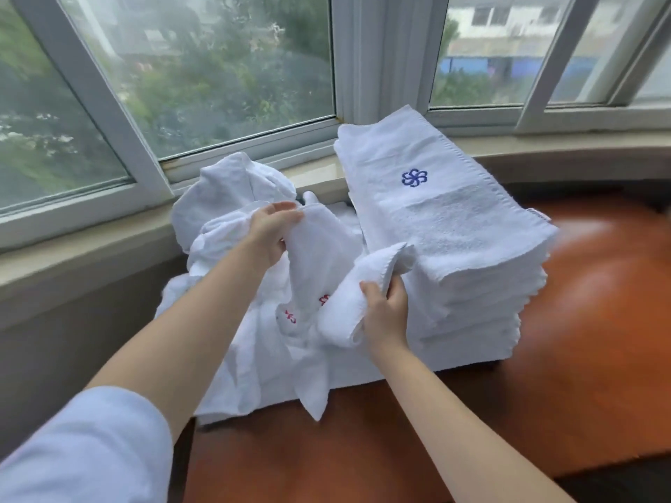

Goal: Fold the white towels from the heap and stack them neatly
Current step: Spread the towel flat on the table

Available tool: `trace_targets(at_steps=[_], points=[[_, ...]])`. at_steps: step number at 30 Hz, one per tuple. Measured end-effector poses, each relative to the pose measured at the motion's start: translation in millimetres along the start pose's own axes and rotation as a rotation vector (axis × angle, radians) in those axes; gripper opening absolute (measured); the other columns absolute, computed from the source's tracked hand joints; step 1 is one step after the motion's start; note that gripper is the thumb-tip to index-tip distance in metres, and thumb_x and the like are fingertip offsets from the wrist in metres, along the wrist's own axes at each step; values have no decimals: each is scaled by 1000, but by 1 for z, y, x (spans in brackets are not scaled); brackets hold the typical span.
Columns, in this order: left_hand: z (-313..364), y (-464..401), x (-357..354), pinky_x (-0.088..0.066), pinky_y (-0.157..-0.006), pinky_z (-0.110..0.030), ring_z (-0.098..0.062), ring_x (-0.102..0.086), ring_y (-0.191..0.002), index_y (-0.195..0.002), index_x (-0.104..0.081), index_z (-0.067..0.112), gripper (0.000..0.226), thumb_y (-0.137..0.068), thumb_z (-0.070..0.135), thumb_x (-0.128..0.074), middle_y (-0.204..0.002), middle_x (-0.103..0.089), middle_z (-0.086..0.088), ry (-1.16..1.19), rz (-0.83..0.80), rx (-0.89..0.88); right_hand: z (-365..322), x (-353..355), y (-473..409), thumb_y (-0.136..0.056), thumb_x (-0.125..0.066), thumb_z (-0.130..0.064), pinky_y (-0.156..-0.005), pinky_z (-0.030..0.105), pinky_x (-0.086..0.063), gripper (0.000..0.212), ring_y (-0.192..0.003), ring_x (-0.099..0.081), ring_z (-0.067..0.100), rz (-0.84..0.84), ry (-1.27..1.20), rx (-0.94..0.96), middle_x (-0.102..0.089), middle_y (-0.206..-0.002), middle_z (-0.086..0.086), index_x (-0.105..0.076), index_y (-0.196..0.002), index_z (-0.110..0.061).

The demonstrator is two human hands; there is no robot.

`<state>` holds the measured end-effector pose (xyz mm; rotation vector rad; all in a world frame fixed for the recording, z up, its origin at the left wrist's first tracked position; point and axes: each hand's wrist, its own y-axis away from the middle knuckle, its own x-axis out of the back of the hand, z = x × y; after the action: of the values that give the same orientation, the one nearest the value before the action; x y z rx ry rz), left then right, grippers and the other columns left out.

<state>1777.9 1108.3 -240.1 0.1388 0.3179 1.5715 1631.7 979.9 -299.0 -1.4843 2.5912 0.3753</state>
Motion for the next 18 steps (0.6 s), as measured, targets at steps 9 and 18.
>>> trace_targets(at_steps=[9,18], points=[[-8,-68,13,-40,-65,-30,-19,-54,-74,-84,-55,19,19,-90,1,-58,-84,-56,-5,-56,-212,62,18,-40,30,-90,-52,0,-99,45,-49,36,-109,-63,21,482,-195,32,-67,-113,-1,-58,-118,-21],[22,-158,-32,-45,-63,-12,-13,-53,-80,-114,-56,20,34,-83,6,-56,-99,-56,2,-252,-59,-207,38,-33,18,-78,-53,-7,-82,34,-53,38,-103,-66,22,607,-263,52,-70,-107,-1,-62,-108,-28]])
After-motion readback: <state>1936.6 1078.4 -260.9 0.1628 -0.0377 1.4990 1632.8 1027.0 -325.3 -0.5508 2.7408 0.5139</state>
